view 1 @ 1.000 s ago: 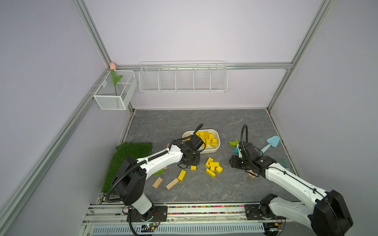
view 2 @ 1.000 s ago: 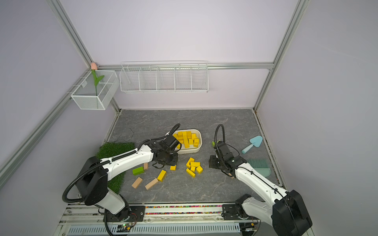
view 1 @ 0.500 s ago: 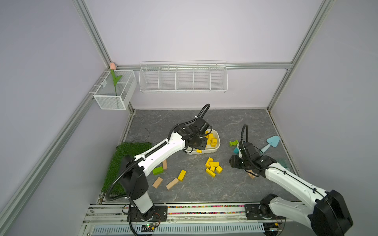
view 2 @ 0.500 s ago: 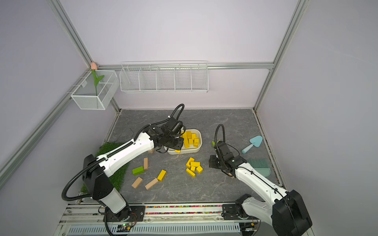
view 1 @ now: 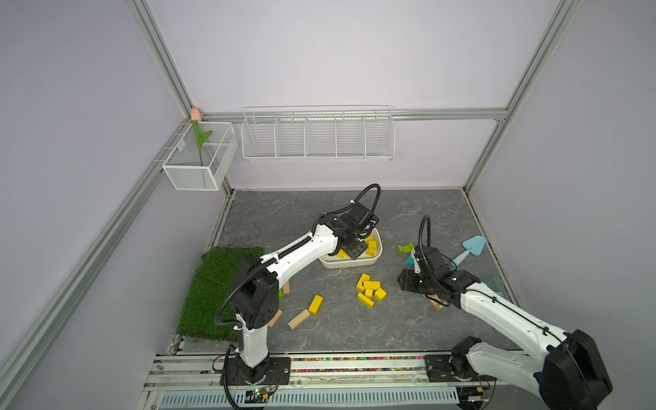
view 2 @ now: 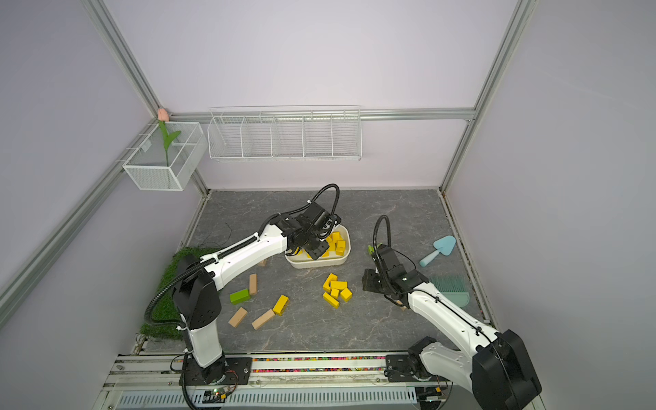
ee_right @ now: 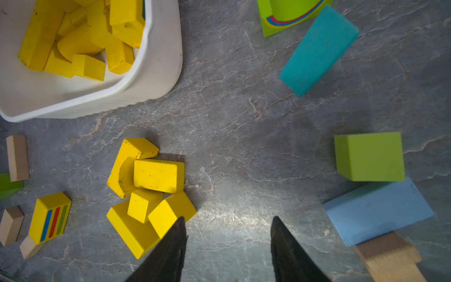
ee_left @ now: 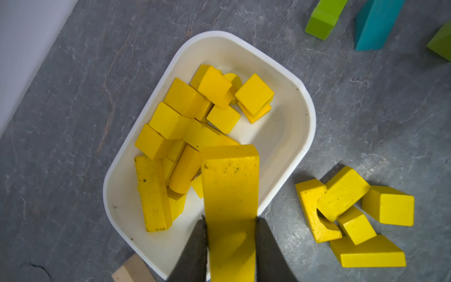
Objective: Pick out the yellow building blocks
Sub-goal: Pick up the building block from the center of the board, then place the building block in the storage box.
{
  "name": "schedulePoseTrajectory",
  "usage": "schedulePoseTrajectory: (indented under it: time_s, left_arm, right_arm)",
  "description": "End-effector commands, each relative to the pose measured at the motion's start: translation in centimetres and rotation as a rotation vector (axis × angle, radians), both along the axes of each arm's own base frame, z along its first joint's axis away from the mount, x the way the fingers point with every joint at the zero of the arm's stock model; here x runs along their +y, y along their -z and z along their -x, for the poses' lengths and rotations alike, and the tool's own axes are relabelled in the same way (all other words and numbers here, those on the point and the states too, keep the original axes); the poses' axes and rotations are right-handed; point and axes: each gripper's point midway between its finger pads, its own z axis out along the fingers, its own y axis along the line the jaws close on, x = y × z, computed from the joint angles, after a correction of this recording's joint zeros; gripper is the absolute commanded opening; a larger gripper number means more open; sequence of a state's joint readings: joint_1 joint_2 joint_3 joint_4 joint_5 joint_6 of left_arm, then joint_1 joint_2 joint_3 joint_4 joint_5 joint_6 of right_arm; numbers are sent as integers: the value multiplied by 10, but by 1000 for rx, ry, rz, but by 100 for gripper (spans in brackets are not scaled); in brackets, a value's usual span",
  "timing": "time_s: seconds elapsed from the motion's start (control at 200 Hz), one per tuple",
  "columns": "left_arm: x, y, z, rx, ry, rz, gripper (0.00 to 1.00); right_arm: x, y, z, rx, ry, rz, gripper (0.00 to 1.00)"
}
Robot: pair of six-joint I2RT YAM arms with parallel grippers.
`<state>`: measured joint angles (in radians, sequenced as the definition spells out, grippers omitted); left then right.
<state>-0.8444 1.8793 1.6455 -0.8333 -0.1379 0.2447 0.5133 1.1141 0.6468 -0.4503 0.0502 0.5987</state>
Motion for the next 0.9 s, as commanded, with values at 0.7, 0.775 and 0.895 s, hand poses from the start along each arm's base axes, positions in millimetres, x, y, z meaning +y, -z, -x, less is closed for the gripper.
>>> schedulePoseTrajectory:
  time_s: [0.7,0.775,0.895]
  left_arm:
    - [-24,65,2,155,350,-141,31]
    - [-25,64,2,157,345,-140,33]
    - [-24,60,0,149,333,-137,41]
  right_arm:
    - [2,8,1,28,-3,-15,57]
    - [1,8,1,27,0,-16,57]
    - [1,9,1,28,0,-16,57]
